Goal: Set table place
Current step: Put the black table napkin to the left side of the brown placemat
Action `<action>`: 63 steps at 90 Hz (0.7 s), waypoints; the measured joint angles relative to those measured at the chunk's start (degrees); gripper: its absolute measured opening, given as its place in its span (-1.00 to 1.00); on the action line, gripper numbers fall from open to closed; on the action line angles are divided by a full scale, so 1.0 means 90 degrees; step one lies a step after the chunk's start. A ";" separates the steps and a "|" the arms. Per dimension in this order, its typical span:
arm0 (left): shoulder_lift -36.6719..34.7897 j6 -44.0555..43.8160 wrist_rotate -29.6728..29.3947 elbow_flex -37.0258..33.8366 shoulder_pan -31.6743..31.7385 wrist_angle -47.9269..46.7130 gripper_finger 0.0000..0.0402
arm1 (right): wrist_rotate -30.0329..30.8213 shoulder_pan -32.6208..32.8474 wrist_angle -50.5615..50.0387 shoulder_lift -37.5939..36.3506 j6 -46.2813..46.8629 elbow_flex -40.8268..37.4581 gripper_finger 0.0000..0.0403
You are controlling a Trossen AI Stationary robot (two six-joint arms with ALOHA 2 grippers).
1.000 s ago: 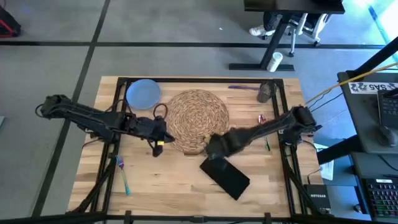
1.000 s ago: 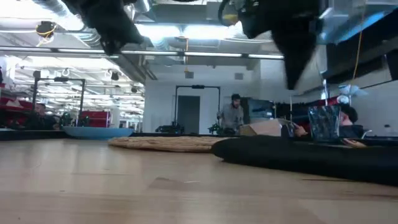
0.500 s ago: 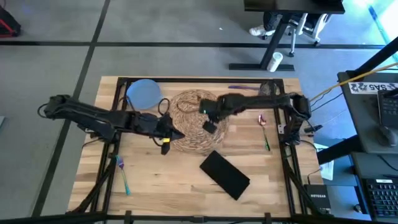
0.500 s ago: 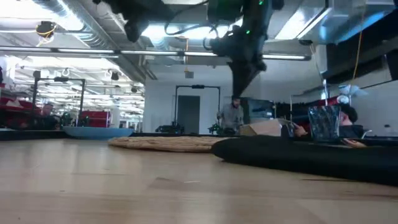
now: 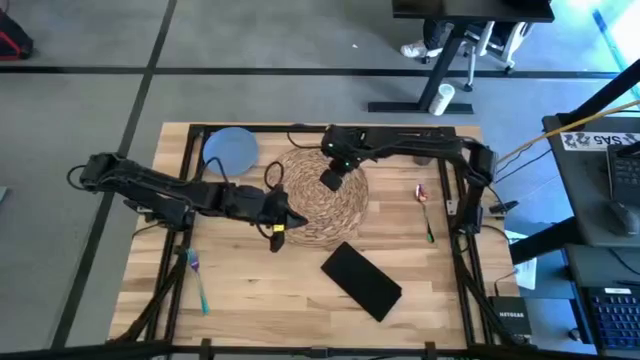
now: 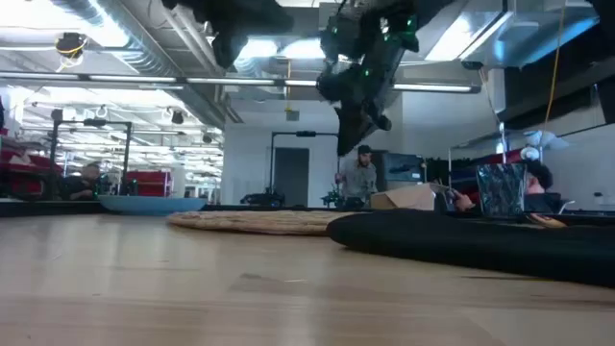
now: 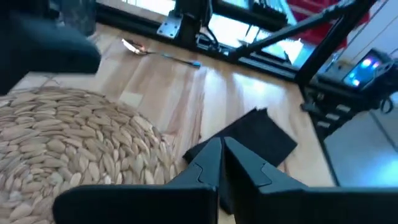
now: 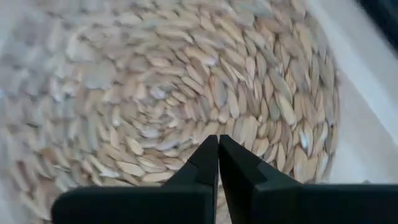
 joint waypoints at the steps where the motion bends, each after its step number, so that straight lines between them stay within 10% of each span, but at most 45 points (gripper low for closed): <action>1: 0.0000 -0.0007 0.0000 0.0000 0.0000 -0.0003 -1.00 | -0.0043 -0.0001 -0.0004 0.0034 -0.0021 -0.0002 -1.00; 63: 0.0000 -0.0043 -0.0001 0.0000 0.0019 -0.0092 -1.00 | -0.0457 -0.0011 -0.0241 0.1124 -0.0036 -0.0001 -1.00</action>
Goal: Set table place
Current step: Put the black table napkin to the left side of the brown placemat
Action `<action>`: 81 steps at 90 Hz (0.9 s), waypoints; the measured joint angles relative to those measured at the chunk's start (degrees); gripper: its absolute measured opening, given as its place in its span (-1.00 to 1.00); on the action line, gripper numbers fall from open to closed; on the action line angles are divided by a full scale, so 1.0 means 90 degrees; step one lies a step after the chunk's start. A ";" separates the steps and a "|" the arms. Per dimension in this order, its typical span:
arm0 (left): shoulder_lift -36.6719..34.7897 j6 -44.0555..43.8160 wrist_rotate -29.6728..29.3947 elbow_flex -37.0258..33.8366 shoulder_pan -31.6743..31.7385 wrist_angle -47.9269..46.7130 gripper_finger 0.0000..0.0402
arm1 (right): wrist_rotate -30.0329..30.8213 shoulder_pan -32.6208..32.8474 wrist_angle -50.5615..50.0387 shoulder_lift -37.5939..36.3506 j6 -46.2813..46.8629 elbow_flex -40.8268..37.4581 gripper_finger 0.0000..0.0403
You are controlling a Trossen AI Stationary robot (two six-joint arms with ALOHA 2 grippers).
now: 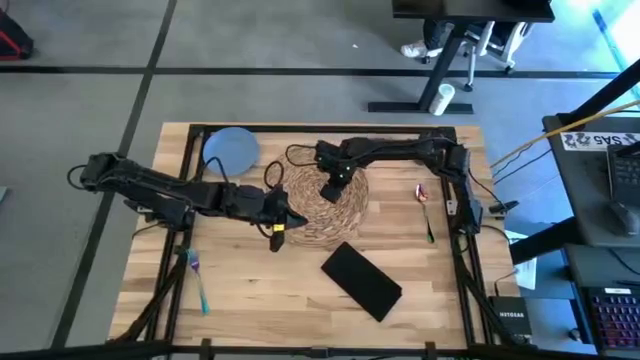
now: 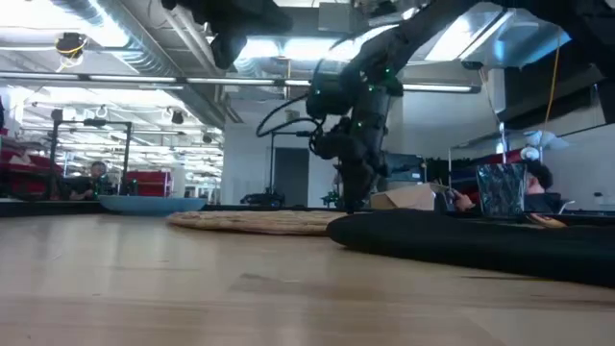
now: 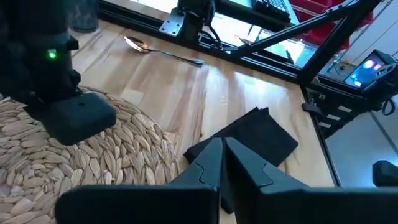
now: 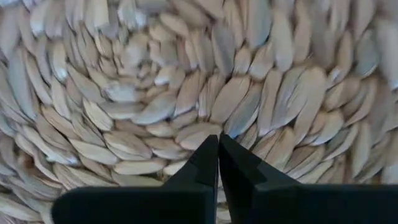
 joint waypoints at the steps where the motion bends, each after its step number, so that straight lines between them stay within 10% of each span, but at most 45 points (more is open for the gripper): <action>1: 0.0000 0.0000 0.0001 0.0000 0.0000 -0.0002 -1.00 | 0.0000 -0.0016 -0.0010 0.0006 0.0008 0.0005 -1.00; 81: -0.0002 -0.0035 -0.0002 -0.0002 -0.0012 -0.0394 -1.00 | 0.0384 -0.1139 -0.0438 0.0003 0.0484 0.0004 -1.00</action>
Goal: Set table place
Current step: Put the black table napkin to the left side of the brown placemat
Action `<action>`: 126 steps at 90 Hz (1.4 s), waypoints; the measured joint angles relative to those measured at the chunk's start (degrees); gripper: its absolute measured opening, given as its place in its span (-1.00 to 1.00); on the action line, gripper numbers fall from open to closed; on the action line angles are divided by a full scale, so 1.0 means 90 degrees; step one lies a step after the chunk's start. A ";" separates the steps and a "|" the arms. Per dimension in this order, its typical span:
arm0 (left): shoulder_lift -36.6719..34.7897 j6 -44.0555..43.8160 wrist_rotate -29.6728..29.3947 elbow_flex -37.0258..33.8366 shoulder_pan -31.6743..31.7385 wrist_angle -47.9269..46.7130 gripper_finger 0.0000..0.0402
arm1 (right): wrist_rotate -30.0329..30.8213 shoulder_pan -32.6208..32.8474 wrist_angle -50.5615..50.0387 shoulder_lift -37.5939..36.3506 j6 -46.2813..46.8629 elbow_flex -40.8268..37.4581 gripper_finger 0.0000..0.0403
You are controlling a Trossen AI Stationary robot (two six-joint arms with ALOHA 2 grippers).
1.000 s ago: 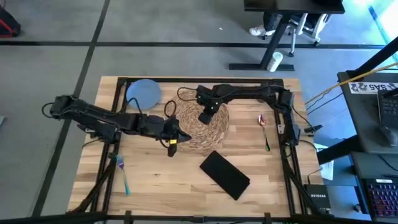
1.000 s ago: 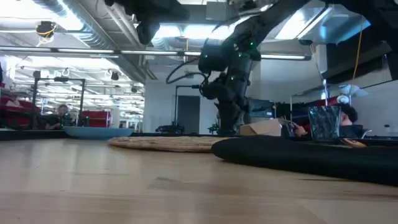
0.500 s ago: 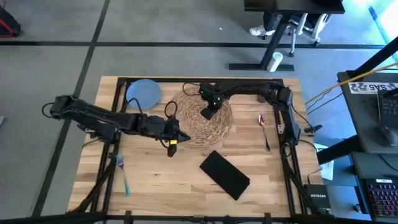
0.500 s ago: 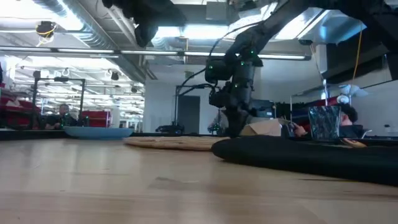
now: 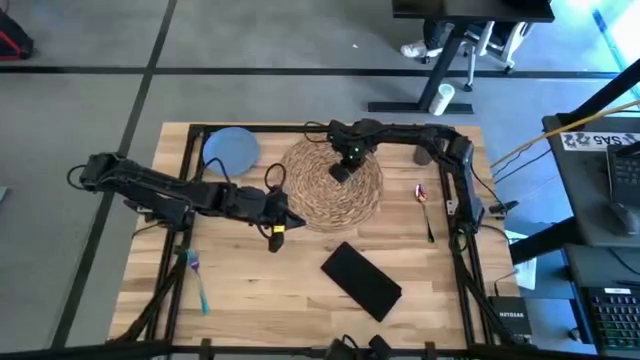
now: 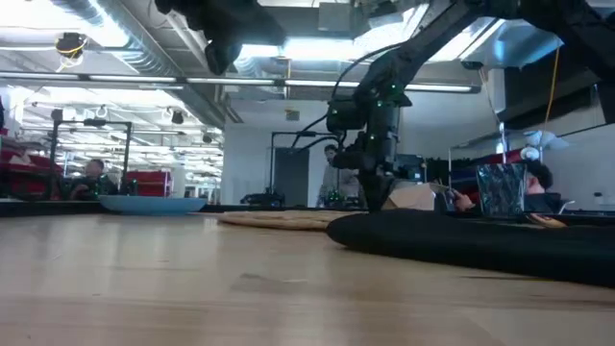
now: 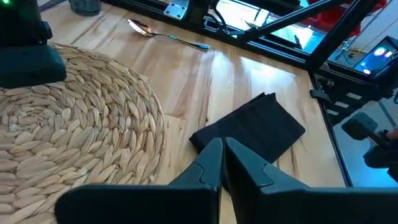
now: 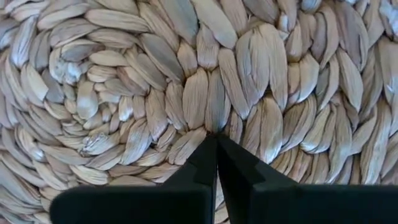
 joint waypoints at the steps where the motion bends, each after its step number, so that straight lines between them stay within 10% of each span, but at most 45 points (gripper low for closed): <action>1: 0.0000 0.0002 0.0000 0.0000 0.0000 -0.0009 -1.00 | -0.0001 0.0000 0.0001 -0.0009 -0.0004 -0.0003 -1.00; 88: 0.0000 0.0440 -0.0002 0.0000 0.0094 -0.0097 -1.00 | -0.0110 0.1528 -0.0373 -0.2600 -0.1143 -0.0067 -1.00; 126: 0.0000 0.0599 0.0462 0.0000 0.0312 -0.0066 -1.00 | -0.0363 0.2386 0.1059 -0.4371 0.0370 -0.2880 -1.00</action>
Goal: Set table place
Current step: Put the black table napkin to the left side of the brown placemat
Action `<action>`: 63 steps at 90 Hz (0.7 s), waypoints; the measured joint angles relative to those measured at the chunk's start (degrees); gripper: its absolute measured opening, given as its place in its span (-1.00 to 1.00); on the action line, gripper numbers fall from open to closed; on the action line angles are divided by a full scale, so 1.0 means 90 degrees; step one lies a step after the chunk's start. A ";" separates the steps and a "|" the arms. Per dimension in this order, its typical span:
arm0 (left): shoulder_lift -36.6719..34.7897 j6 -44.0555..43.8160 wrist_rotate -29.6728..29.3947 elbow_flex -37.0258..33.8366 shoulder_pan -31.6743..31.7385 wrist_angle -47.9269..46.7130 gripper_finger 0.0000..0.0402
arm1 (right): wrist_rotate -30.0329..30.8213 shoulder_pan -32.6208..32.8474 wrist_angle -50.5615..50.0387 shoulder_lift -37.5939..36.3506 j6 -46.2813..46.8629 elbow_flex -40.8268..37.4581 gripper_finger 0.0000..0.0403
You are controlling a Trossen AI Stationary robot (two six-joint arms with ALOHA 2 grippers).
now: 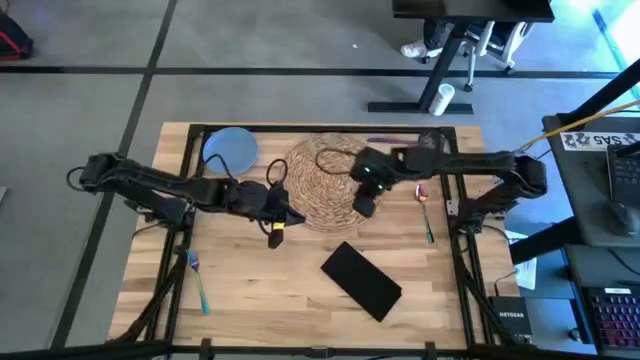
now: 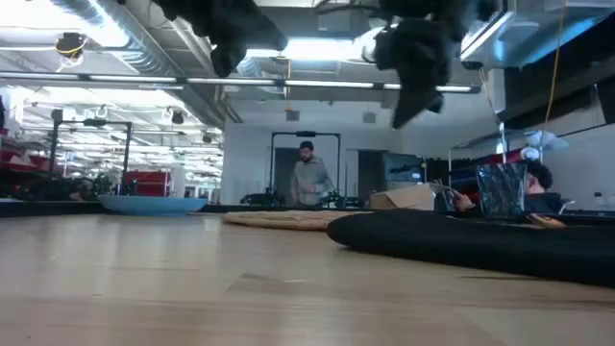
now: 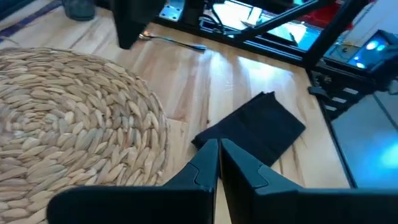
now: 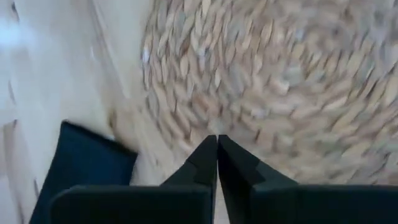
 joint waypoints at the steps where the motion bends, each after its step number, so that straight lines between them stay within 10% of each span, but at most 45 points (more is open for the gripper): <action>1: 0.0000 0.0015 0.0002 0.0000 0.0002 -0.0007 -1.00 | 0.0015 0.0019 0.0022 -0.0058 0.0049 -0.0056 -1.00; 63: 0.0938 0.0675 0.0549 0.1046 0.0136 -0.0405 -1.00 | 0.1327 0.0788 -0.0409 -0.1695 0.1509 -0.0582 -1.00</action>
